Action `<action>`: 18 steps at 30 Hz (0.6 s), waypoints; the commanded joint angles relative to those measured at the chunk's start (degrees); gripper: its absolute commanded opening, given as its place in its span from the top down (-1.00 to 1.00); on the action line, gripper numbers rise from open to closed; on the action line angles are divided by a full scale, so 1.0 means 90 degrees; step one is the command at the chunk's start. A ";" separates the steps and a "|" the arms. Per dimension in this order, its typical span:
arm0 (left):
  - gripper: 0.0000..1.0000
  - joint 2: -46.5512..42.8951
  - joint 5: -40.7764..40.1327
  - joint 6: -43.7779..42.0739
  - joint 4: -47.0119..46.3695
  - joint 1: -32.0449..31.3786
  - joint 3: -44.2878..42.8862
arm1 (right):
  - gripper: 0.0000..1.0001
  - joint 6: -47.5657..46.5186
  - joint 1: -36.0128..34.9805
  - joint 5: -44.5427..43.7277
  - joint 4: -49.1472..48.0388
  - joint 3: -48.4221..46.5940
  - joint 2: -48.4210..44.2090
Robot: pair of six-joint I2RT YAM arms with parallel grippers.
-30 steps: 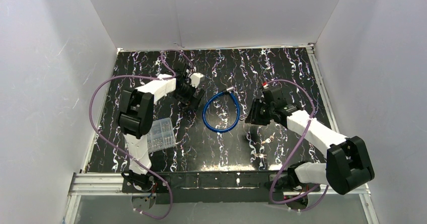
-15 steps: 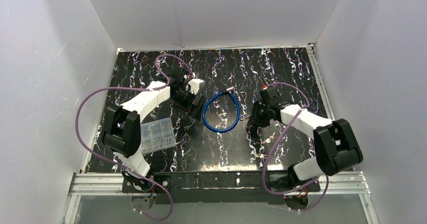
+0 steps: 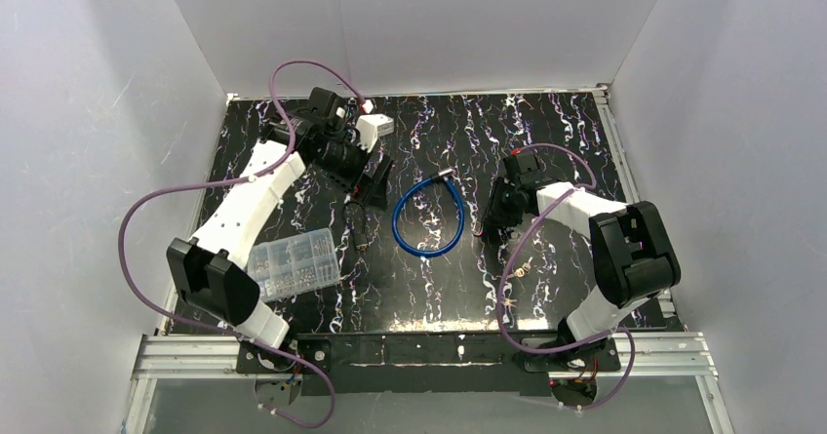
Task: Unlock with the key
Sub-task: Adjust the lock at the center of the board, then pick up the key from the center of the board.
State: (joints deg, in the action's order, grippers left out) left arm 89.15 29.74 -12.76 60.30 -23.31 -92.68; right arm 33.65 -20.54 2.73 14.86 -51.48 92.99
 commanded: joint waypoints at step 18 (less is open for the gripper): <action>-0.97 -0.1255 -0.0413 -0.1298 0.1672 0.0145 -0.0267 | -0.11 0.1054 -0.0136 -0.1113 0.1906 0.1894 -0.4118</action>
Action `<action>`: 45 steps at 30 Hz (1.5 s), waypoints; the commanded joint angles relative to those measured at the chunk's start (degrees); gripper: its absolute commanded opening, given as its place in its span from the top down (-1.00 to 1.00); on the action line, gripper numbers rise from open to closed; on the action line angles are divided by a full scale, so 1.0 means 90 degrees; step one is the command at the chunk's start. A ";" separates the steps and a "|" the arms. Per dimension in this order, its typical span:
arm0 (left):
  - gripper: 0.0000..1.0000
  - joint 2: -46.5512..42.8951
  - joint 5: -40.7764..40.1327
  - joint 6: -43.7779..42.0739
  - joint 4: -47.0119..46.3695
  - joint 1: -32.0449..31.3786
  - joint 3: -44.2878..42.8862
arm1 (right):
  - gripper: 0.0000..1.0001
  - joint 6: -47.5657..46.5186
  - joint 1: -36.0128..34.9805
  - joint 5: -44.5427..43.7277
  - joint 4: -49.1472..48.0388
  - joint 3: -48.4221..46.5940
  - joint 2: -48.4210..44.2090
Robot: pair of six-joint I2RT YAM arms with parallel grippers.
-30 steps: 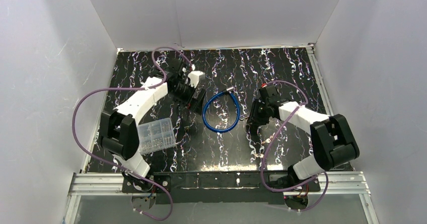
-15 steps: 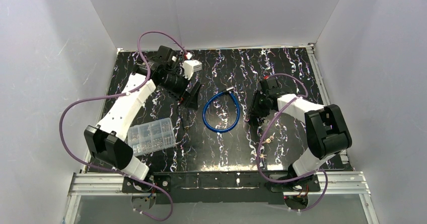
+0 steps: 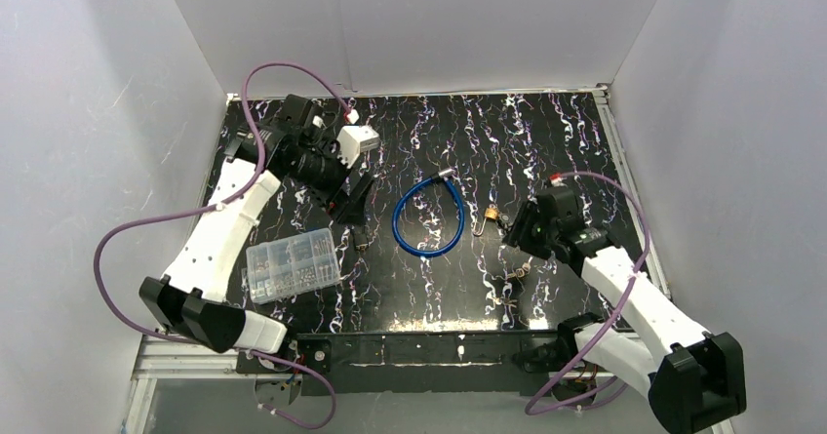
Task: Unlock with the key
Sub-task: Pick up the key from the center of the board.
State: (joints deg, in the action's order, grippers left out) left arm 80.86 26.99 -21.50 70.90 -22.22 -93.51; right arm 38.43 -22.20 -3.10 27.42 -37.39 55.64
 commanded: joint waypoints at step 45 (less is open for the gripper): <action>-0.96 -0.0631 -0.0266 -0.0434 0.0491 0.0017 0.0115 | 0.49 0.1040 0.0299 -0.0894 0.0421 0.0329 0.1667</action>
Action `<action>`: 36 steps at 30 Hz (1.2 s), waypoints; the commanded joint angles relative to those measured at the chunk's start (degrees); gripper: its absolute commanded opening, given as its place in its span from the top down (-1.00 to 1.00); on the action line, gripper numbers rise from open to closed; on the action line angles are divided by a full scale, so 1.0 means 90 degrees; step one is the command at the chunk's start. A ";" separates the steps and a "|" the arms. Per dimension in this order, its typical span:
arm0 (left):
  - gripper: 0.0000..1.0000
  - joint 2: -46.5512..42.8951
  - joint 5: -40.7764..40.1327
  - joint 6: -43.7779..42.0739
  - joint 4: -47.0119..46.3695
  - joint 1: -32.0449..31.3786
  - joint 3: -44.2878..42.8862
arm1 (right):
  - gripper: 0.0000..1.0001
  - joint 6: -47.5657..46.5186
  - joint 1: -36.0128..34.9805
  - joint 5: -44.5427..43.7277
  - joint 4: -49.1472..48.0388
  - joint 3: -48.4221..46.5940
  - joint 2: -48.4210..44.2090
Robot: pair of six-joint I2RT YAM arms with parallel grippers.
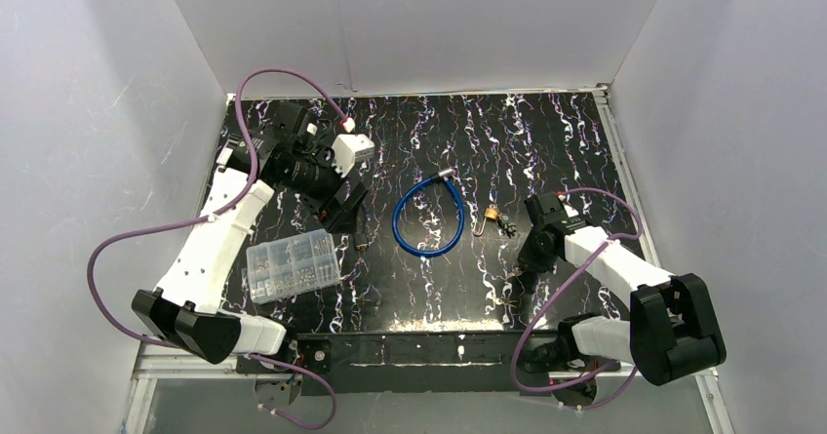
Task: Unlock with the key
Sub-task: Pick up the key from the center of the board.
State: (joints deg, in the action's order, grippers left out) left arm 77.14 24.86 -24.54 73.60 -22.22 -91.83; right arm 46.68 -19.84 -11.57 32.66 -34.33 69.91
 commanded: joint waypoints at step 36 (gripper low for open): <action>-0.96 -0.1624 0.2774 -0.0235 -0.2468 -0.0059 0.1664 | 0.97 -0.0650 -0.0662 0.2300 -0.0015 -0.2267 -0.1622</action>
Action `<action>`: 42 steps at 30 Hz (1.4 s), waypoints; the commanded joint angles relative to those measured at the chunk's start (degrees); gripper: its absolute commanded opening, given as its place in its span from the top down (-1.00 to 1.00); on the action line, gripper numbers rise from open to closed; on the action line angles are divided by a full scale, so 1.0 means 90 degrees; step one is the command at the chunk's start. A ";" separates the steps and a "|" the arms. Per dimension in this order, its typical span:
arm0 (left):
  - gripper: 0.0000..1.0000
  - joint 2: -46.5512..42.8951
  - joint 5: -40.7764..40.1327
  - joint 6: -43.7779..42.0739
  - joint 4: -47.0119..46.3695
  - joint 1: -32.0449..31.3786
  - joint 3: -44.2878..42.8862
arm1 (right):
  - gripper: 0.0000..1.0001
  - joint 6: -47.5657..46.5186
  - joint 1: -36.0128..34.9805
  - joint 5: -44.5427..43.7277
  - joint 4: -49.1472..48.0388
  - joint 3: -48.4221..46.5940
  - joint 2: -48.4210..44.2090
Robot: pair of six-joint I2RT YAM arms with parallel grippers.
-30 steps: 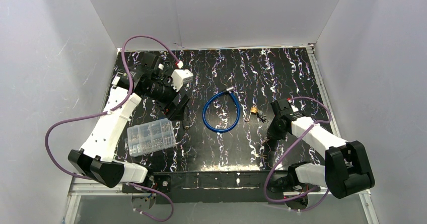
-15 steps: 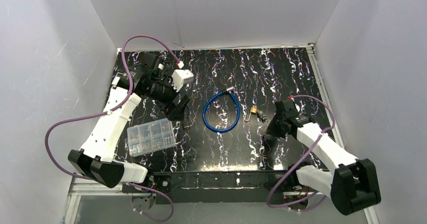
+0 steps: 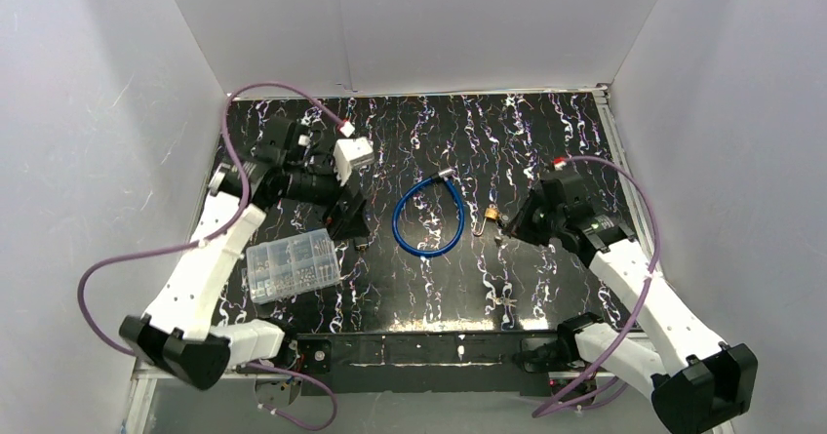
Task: Unlock with the key
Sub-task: Pick up the key from the center of the board.
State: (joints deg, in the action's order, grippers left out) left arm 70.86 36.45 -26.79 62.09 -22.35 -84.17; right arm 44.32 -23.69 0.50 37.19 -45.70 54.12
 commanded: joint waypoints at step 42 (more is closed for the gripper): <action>0.03 -0.1774 0.2026 0.1474 -0.5768 -0.1218 0.2164 | 0.97 -0.0470 -0.2371 0.4348 -0.2552 -0.4517 0.1828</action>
State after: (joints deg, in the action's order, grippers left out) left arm 55.35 54.78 -14.92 12.23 -33.12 -63.26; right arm 39.41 -44.56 38.98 17.90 -85.12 71.29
